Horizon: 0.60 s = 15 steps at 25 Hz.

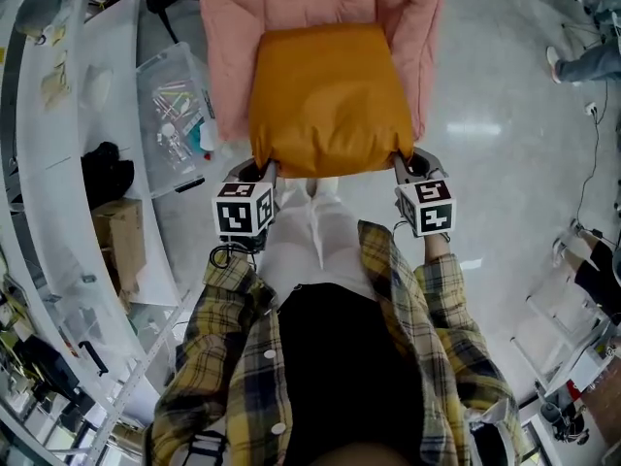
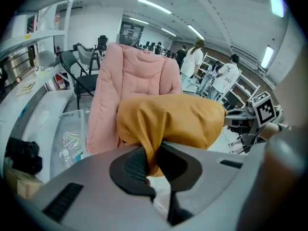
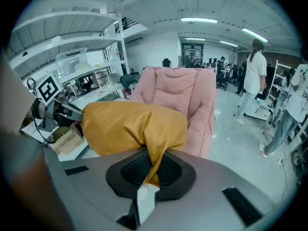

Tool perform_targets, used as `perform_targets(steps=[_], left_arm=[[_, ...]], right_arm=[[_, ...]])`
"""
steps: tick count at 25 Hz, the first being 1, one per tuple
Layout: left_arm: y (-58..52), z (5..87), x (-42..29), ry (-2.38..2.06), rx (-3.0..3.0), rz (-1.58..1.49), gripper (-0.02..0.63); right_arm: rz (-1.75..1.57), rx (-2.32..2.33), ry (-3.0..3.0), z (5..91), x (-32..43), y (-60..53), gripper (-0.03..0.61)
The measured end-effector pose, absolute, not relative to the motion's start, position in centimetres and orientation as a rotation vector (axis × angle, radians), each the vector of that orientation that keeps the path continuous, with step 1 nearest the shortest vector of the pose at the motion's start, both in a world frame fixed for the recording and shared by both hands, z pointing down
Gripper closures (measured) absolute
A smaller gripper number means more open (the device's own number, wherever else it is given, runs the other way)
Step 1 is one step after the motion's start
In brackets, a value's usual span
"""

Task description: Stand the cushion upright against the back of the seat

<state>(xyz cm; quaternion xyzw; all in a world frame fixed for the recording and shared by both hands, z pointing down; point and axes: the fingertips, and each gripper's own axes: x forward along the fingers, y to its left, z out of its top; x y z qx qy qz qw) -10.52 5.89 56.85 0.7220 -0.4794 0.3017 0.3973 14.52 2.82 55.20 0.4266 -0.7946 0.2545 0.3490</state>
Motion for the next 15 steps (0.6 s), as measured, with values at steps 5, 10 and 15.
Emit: perform_targets(steps=[5,10,15], left_arm=[[5.0,51.6,-10.4,-1.282,1.852,0.673,0.578],[3.9,46.3,-9.9,-1.359,1.903,0.597,0.578],[2.8,42.0,-9.0,-1.407,1.954,0.522,0.577]], right_arm=[[0.695,1.133,-2.118,50.1,14.5,2.4,0.549],[0.729,1.161,-2.186,46.0,15.0,1.9,0.549],[0.775,1.166,-2.206,43.3,16.0,1.2,0.549]])
